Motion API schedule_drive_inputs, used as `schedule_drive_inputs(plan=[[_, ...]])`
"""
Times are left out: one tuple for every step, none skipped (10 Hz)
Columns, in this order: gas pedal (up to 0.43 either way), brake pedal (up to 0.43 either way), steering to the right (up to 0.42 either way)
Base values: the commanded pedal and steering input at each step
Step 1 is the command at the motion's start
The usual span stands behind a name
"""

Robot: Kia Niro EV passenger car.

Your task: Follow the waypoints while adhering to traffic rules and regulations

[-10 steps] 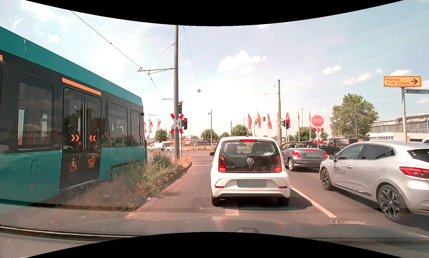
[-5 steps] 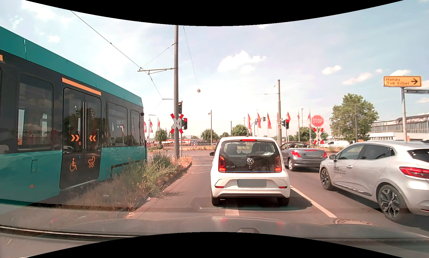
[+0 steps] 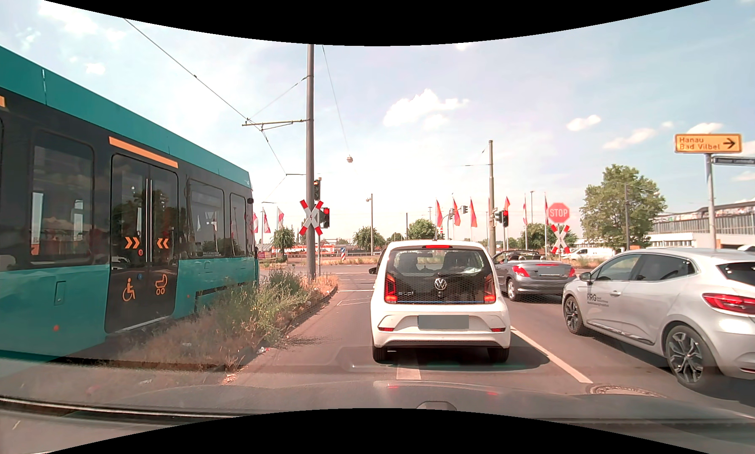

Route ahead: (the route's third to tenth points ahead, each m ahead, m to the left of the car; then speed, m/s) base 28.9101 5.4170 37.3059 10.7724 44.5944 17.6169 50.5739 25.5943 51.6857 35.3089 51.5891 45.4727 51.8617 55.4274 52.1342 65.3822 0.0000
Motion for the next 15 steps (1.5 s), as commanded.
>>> schedule_drive_inputs(plan=[[0.000, 0.226, -0.013], [0.000, 0.226, -0.013], [0.000, 0.226, -0.013], [0.000, 0.226, -0.013], [0.000, 0.226, -0.013], [0.000, 0.226, -0.013], [0.000, 0.226, -0.013], [0.000, 0.226, -0.013], [0.000, 0.226, -0.013], [0.000, 0.226, -0.013], [0.000, 0.226, -0.013], [0.000, 0.226, -0.013], [0.000, 0.226, -0.013], [0.000, 0.226, -0.013], [0.000, 0.226, -0.013]])
